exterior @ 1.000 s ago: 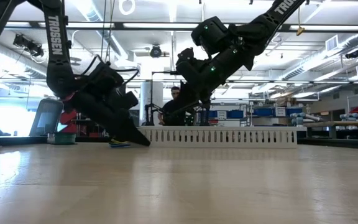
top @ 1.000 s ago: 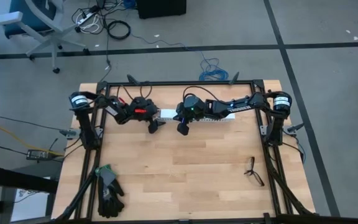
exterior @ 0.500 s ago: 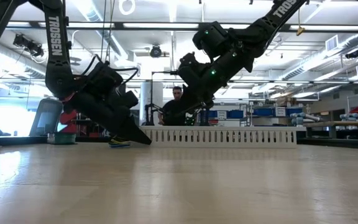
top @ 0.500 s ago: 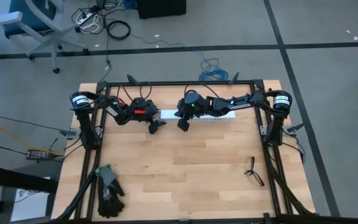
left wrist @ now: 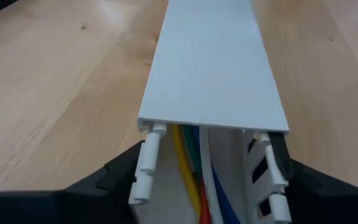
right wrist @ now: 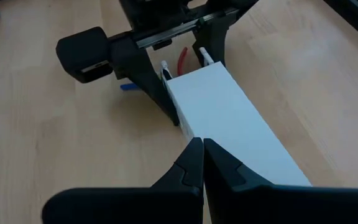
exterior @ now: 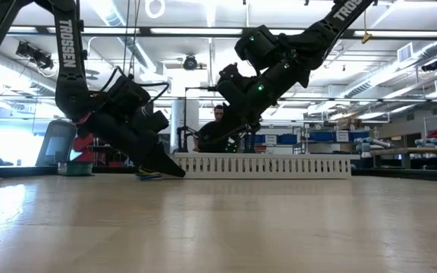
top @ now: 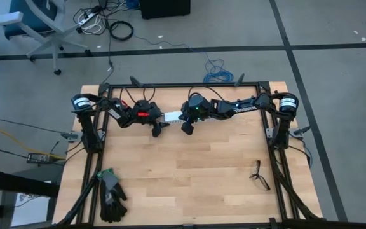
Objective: Ziptie cables
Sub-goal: Close the white cable duct
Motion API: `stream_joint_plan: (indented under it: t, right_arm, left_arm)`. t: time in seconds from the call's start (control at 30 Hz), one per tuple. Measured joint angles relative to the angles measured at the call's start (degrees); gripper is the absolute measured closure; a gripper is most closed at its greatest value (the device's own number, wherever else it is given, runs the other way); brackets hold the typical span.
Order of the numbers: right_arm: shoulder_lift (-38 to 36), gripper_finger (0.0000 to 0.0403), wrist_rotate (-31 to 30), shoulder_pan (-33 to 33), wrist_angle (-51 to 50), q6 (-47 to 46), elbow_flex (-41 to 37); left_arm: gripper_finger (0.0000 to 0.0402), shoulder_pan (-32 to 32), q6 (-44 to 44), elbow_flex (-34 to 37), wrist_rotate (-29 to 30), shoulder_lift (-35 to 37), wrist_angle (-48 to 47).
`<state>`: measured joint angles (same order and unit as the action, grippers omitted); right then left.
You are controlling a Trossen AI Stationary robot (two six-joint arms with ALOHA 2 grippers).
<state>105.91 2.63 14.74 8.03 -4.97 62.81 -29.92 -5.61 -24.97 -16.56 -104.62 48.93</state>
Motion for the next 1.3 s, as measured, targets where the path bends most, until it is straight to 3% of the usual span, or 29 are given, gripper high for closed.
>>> stream_joint_plan:
  t: [0.37, 0.7, 1.07, 1.3]
  right_arm:
    - [1.9, 0.0403, -1.1, 0.8, -0.2, -0.5, 0.0]
    - [18.1, 0.0403, 9.1, 1.1, 7.5, -1.8, 11.6]
    - [9.3, 0.0403, 4.9, -1.0, 7.5, 5.5, 10.0]
    - [8.4, 0.0403, 4.6, -1.6, 4.4, 5.6, 9.6]
  left_arm:
    - [0.015, 0.0, 0.2, 0.0, -0.3, 0.0, 0.0]
    - [0.015, 0.0, -0.4, 0.0, -0.5, 0.1, -0.3]
    - [0.0138, 0.1, 0.1, -0.1, -0.6, 0.0, 0.3]
    - [0.0134, 0.1, 1.7, 0.0, 0.0, 0.0, 1.5]
